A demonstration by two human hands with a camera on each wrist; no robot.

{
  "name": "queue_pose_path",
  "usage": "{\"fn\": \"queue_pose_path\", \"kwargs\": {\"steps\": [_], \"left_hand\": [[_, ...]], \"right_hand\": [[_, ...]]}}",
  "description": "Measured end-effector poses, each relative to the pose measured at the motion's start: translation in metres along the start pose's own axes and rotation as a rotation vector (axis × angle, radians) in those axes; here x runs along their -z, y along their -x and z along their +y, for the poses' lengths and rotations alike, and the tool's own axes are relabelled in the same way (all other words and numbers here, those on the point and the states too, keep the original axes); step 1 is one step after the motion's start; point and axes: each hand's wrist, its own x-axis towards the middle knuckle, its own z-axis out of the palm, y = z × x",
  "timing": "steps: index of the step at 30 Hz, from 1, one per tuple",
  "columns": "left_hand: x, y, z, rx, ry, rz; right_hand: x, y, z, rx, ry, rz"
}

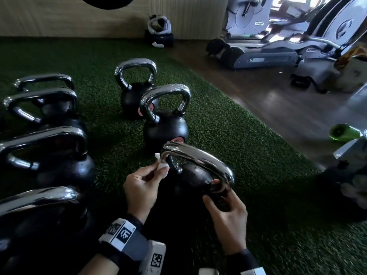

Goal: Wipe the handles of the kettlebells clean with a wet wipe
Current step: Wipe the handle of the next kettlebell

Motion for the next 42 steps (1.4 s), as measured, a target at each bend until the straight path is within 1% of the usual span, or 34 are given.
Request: {"fn": "queue_pose_path", "kwargs": {"steps": [3,5,7,9,10,11,13,14,15,16,18,21,24,26,28,30,31,33,36,40,42], "left_hand": [[-0.015,-0.028,0.004,0.048,-0.051,-0.127],[-0.026,-0.042,0.007,0.086,-0.065,-0.202],[-0.037,-0.047,0.011,0.117,-0.042,-0.237],[-0.041,-0.046,0.016,0.126,-0.021,-0.258],[-0.041,-0.044,0.018,0.123,-0.025,-0.281],[-0.039,-0.041,0.019,0.112,-0.033,-0.317],[-0.035,-0.035,0.021,0.076,-0.059,-0.359],[-0.034,-0.034,0.02,0.046,-0.09,-0.337],[-0.034,-0.035,0.019,0.01,-0.143,-0.296],[-0.035,-0.037,0.02,-0.021,-0.206,-0.256],[-0.038,-0.044,0.025,-0.068,-0.29,-0.223],[-0.043,-0.048,0.037,-0.109,-0.284,-0.202],[-0.047,-0.04,0.045,-0.084,-0.129,-0.127],[-0.05,-0.038,0.047,-0.074,-0.084,-0.122],[-0.049,-0.046,0.047,0.005,-0.044,-0.163],[-0.044,-0.057,0.048,0.101,0.076,-0.237],[-0.042,-0.06,0.049,0.118,0.131,-0.269],[-0.041,-0.061,0.05,0.119,0.224,-0.313],[-0.041,-0.053,0.052,0.155,0.322,-0.326],[-0.038,-0.054,0.058,0.177,0.357,-0.381],[-0.037,-0.055,0.064,0.188,0.366,-0.383]], "right_hand": [[0.003,0.03,-0.002,0.117,0.179,0.059],[0.003,0.037,-0.006,0.163,0.214,0.044],[0.007,0.027,-0.012,0.243,0.255,-0.012],[0.013,0.002,-0.016,0.322,0.315,-0.09],[0.015,-0.014,-0.017,0.321,0.324,-0.124],[0.011,-0.032,-0.013,0.286,0.317,-0.164],[-0.004,-0.058,-0.007,0.158,0.252,-0.279],[-0.014,-0.065,-0.001,0.078,0.208,-0.33],[-0.024,-0.069,0.007,0.03,0.172,-0.342],[-0.03,-0.069,0.013,0.009,0.149,-0.322],[-0.036,-0.066,0.016,-0.012,0.107,-0.28],[-0.035,-0.064,0.019,-0.045,0.062,-0.254],[-0.037,-0.064,0.025,-0.05,0.051,-0.243],[-0.037,-0.063,0.025,-0.032,0.053,-0.222],[-0.037,-0.063,0.024,-0.046,0.029,-0.215],[-0.037,-0.062,0.022,-0.055,0.014,-0.22],[-0.038,-0.061,0.02,-0.052,0.011,-0.221],[-0.038,-0.061,0.017,-0.04,0.005,-0.219],[-0.038,-0.06,0.016,-0.022,-0.016,-0.218],[-0.039,-0.06,0.016,-0.006,-0.015,-0.217],[-0.039,-0.061,0.018,-0.007,-0.02,-0.212]]}}
